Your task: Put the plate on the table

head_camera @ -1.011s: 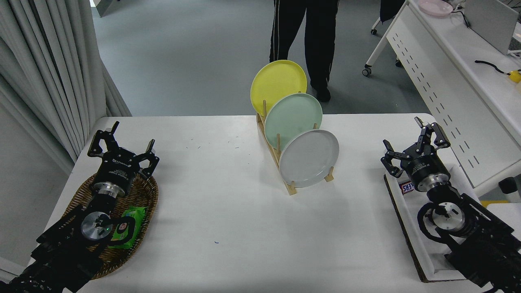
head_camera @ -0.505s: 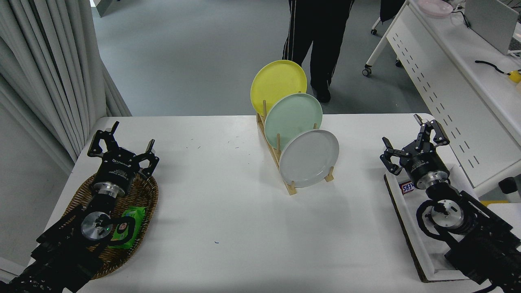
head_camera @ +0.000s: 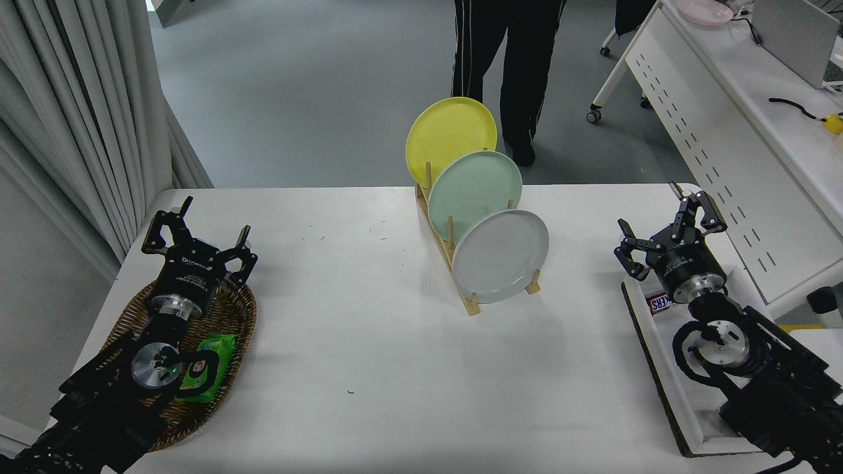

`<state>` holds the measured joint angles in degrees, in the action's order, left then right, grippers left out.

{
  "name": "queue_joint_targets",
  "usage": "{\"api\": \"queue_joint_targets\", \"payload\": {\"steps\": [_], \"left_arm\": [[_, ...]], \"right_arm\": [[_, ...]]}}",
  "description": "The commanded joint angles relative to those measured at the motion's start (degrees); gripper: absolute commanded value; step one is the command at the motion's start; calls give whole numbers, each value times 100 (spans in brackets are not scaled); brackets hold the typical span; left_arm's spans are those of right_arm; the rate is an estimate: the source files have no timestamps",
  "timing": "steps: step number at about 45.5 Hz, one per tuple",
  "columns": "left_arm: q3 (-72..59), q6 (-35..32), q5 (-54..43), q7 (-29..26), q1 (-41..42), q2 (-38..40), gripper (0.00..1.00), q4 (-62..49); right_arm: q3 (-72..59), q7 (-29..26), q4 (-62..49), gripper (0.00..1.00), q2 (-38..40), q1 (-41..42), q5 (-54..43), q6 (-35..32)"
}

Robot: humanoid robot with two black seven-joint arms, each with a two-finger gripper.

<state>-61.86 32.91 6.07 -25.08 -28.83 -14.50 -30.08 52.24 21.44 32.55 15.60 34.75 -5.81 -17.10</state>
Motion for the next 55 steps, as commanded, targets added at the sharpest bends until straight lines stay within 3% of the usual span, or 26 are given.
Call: {"api": "queue_joint_targets", "payload": {"steps": [1,23,36,55], "left_arm": [[-1,-4,0,-6,0,0,100,2],[-1,5,0,-6,0,0,100,-6],[-1,-4,0,-6,0,0,100,2],[-1,-4,0,3,0,0,100,2]], "right_arm": [[-12,0,-3,100,13,-12,1,-4],[-811,-8,6,100,136,172,9,5],[-2735,-9,120,100,417,928,36,93],[-5073,-26,1261,100,1331,1789,1977,93]]}}
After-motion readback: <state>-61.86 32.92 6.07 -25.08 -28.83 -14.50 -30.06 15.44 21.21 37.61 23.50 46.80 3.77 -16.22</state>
